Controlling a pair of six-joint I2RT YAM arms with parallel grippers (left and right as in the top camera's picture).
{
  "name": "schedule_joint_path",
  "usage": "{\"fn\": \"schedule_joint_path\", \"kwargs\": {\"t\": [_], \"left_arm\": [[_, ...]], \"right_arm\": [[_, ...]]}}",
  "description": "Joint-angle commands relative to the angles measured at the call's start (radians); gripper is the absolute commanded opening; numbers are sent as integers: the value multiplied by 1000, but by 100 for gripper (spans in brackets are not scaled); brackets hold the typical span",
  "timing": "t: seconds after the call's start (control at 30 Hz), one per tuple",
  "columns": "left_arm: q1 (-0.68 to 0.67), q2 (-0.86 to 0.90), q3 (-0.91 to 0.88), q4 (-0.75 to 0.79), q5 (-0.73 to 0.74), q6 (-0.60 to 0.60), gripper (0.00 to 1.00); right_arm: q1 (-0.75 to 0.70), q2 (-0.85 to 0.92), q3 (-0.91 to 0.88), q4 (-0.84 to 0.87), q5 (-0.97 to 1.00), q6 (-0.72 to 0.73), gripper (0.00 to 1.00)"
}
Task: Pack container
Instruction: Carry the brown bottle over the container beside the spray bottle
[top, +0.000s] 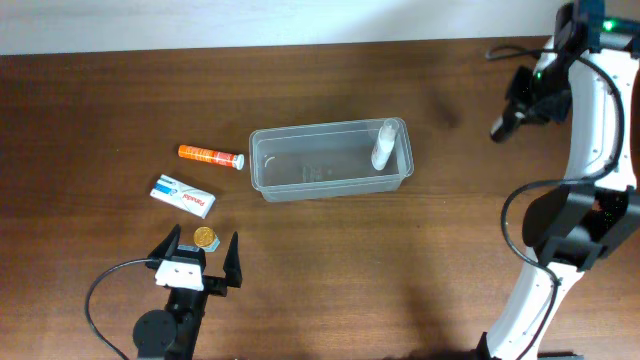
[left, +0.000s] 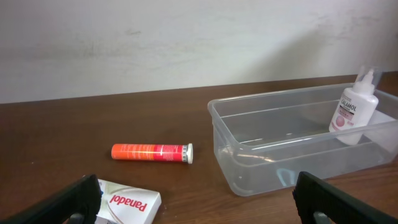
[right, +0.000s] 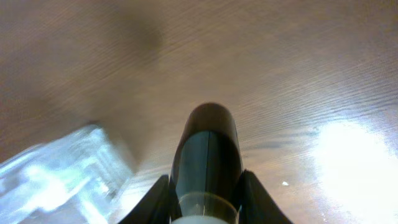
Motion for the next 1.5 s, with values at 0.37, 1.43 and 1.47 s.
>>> {"fn": "schedule_joint_path", "kwargs": {"t": [0.37,1.43,1.47], "left_arm": [[5,-10,-8,2,8,19,99],[5,-10,-8,2,8,19,99],[5,-10,-8,2,8,19,99]], "right_arm": [[372,-22,348,-96,-132,-68,26],[691,-18,-257,83,288,122,26],[688,-18,-264,88,294,126,26]]}}
